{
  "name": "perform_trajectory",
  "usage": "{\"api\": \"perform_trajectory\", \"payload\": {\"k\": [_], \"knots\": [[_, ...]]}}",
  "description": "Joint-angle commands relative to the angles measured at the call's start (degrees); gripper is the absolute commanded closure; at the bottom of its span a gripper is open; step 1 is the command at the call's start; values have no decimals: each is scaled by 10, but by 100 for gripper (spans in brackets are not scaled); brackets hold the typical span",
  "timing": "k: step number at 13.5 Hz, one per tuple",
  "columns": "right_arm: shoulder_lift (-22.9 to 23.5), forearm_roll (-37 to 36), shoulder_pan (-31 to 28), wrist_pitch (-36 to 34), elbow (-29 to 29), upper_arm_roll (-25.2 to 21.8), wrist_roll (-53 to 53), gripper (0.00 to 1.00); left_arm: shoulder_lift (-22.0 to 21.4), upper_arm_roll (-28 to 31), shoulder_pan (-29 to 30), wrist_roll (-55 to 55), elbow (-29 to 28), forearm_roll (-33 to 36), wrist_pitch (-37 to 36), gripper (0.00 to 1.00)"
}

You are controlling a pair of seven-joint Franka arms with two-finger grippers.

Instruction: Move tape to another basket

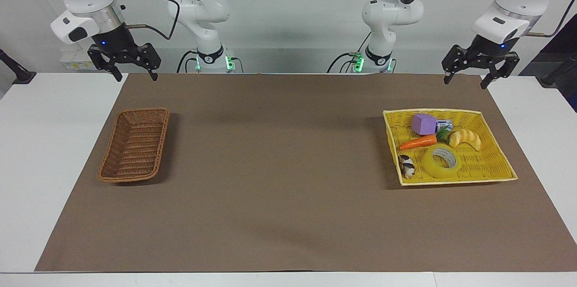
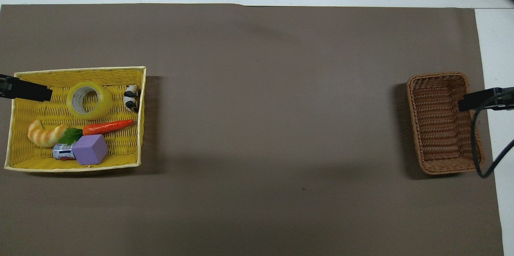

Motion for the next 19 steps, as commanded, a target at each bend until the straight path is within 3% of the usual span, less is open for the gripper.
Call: {"api": "perform_trajectory", "payload": {"k": [1, 19], "knots": [[-9, 1, -3, 8, -9, 2, -9, 0, -7, 0, 3, -3, -8, 9, 4, 0], [-9, 1, -3, 8, -9, 2, -9, 0, -8, 1, 10, -4, -9, 9, -5, 0]]}}
